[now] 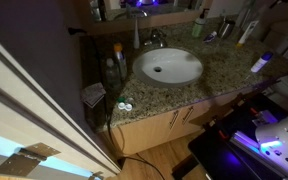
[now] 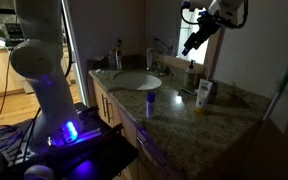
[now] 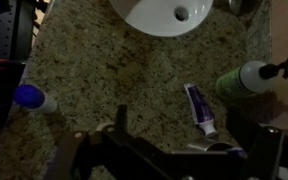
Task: Take the toothbrush from the cup and put it on the counter
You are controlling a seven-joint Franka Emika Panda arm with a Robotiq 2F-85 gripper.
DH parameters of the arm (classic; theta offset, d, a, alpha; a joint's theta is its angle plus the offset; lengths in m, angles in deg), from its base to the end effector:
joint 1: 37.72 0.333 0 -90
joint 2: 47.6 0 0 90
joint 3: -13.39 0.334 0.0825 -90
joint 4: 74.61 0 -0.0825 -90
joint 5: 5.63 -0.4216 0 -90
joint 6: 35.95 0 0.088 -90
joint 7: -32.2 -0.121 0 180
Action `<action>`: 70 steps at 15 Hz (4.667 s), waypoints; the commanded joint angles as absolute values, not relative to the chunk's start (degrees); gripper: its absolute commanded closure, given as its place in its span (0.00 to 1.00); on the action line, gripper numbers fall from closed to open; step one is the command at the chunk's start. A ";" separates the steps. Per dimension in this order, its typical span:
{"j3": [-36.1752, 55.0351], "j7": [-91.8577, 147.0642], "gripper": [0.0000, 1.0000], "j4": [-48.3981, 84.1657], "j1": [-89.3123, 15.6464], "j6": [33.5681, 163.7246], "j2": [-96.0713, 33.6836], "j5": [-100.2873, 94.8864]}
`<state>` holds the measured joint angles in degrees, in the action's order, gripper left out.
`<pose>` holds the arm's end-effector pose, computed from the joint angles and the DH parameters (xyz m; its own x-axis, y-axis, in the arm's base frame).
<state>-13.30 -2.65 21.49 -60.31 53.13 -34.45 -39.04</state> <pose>0.4742 -0.4167 0.4608 0.0555 -0.8578 -0.5110 -0.9837 0.0408 -0.1754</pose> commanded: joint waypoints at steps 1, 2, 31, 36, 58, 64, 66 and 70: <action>-11.61 -11.93 0.00 17.42 -62.23 57.04 -27.07 -44.26; -11.28 -14.39 0.00 16.22 -62.74 58.08 -25.18 -46.45; -3.28 -38.56 0.12 -1.43 -67.95 64.19 -4.80 -56.97; -2.59 -38.02 0.55 -3.41 -68.67 63.93 -3.56 -56.61; -2.02 -24.39 0.99 0.37 -73.60 57.25 -14.80 -58.48; -2.10 -16.76 0.99 -1.24 -77.69 35.44 -21.27 -57.42; -2.80 -14.51 0.99 -1.15 -77.54 27.64 -22.74 -55.06; -3.16 -7.43 0.99 3.35 -74.15 21.65 -26.37 -41.84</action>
<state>-3.09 -12.93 -2.03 -76.85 22.90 -23.04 -50.34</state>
